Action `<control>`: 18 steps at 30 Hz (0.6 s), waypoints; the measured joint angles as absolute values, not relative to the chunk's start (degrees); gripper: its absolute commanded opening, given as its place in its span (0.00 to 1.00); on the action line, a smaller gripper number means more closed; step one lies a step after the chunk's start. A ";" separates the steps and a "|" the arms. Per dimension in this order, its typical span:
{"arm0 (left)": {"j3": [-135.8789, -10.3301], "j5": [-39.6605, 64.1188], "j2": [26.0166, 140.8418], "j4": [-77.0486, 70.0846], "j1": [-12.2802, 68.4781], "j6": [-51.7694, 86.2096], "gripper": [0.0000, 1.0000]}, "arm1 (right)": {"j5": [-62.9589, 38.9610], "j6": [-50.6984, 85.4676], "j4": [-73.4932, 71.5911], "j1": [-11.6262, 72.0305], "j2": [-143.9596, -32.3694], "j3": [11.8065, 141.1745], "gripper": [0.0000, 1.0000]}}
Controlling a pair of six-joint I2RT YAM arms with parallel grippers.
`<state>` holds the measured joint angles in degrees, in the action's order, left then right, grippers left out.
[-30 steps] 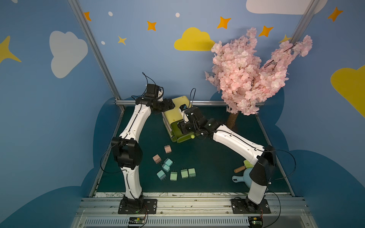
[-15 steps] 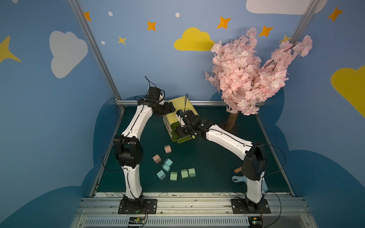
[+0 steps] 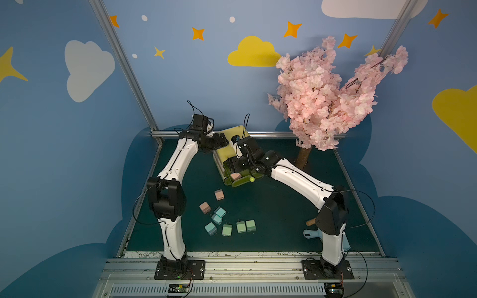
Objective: Place the plugs into the drawer by color
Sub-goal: Place the plug in the drawer, then adjust the storage box at the center of the board.
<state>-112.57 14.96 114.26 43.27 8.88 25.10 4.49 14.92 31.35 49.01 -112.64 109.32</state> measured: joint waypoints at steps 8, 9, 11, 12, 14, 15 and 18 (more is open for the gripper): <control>-112.57 14.92 114.26 42.94 8.88 25.52 0.90 | 4.60 14.50 33.63 45.82 -115.02 112.12 0.68; -112.57 14.92 114.26 42.92 8.88 25.61 0.90 | 4.45 14.48 34.09 45.52 -115.77 112.68 0.68; -112.60 14.94 114.28 42.85 8.88 25.78 0.90 | 4.21 14.44 34.68 45.06 -117.05 113.60 0.68; -112.71 14.96 114.32 42.85 8.88 25.89 0.90 | 4.05 14.33 34.89 44.82 -117.69 113.95 0.68; -113.32 15.00 114.65 43.05 8.88 26.04 0.90 | 3.86 14.13 35.57 44.36 -118.85 115.04 0.68; -113.93 15.03 115.02 43.31 8.88 26.15 0.90 | 3.81 14.04 36.07 44.14 -119.48 115.83 0.68; -116.18 15.03 116.49 44.01 8.84 26.28 0.90 | 3.99 13.19 37.34 43.59 -120.53 118.17 0.67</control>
